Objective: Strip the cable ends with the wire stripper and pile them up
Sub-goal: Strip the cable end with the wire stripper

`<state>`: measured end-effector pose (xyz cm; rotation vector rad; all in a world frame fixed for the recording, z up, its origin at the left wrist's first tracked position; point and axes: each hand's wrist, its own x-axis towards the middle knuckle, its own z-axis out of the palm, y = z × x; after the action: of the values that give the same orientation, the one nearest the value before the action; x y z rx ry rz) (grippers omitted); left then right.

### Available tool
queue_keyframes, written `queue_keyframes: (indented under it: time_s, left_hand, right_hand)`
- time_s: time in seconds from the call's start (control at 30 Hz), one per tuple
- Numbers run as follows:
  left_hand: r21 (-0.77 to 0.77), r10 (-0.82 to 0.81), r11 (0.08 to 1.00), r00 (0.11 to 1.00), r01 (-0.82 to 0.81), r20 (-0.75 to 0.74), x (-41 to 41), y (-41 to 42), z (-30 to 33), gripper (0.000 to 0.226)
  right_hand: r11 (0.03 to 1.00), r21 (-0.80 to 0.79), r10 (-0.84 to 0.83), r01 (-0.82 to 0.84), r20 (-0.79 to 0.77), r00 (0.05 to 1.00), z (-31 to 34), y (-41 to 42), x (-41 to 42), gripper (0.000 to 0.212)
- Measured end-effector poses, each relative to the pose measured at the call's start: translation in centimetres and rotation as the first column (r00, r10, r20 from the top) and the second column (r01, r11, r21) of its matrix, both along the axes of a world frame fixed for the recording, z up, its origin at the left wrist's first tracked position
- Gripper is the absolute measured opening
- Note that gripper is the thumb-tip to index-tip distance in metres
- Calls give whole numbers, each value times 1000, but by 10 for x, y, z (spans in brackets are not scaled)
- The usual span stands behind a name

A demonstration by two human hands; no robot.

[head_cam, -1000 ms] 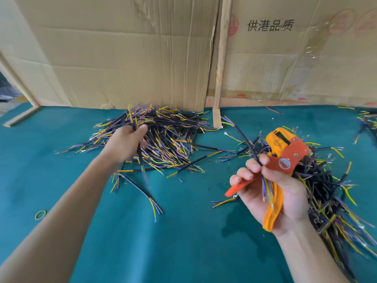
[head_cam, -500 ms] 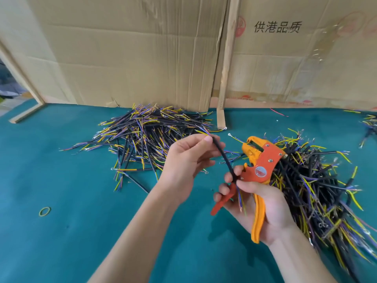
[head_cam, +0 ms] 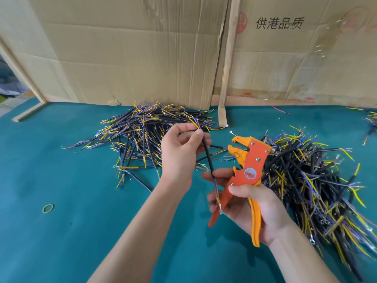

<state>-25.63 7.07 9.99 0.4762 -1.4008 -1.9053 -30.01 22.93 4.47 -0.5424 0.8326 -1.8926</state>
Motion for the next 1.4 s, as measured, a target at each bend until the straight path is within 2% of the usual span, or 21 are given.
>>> queue_keyframes:
  time_s: [0.1, 0.2, 0.33, 0.5, 0.67, 0.83, 0.97, 1.2, 1.4]
  left_hand:
    - [118, -68, 991, 998, 66, 11, -1, -4, 1, 8]
    - [149, -119, 982, 992, 113, 33, 0, -8, 0, 14]
    - [42, -110, 993, 989, 106, 98, 4, -9, -9, 14]
    - [-122, -132, 980, 970, 159, 205, 9, 5, -37, 29]
    - [-225, -110, 957, 946, 184, 304, 10, 20, -62, 30]
    - [-163, -113, 974, 962, 157, 249, 11, 30, -70, 11]
    - [-221, -61, 969, 973, 111, 221, 11, 28, -74, 27]
    - [-190, 18, 981, 974, 26, 225, 13, 25, -81, 15]
    - [-189, 54, 982, 985, -23, 163, 17, 21, -85, 12]
  right_hand:
    - [998, 51, 35, -33, -29, 999, 0, 0, 0, 45]
    - [993, 119, 3, -3, 1, 1000, -1, -2, -2, 38]
    - [980, 168, -113, 107, 22, 993, -1, -3, -5, 34]
    - [975, 120, -194, 185, 62, 979, -2, 0, -9, 44]
    - [957, 147, -260, 248, 67, 963, -7, -2, -14, 46]
    - [954, 165, -259, 252, 26, 965, -7, -2, -15, 46]
    - [958, 175, -224, 228, -40, 974, -8, -3, -14, 45]
    - [953, 179, -244, 246, -31, 969, -13, -3, -16, 43]
    - [939, 237, -244, 249, -54, 968, -11, -2, -14, 42]
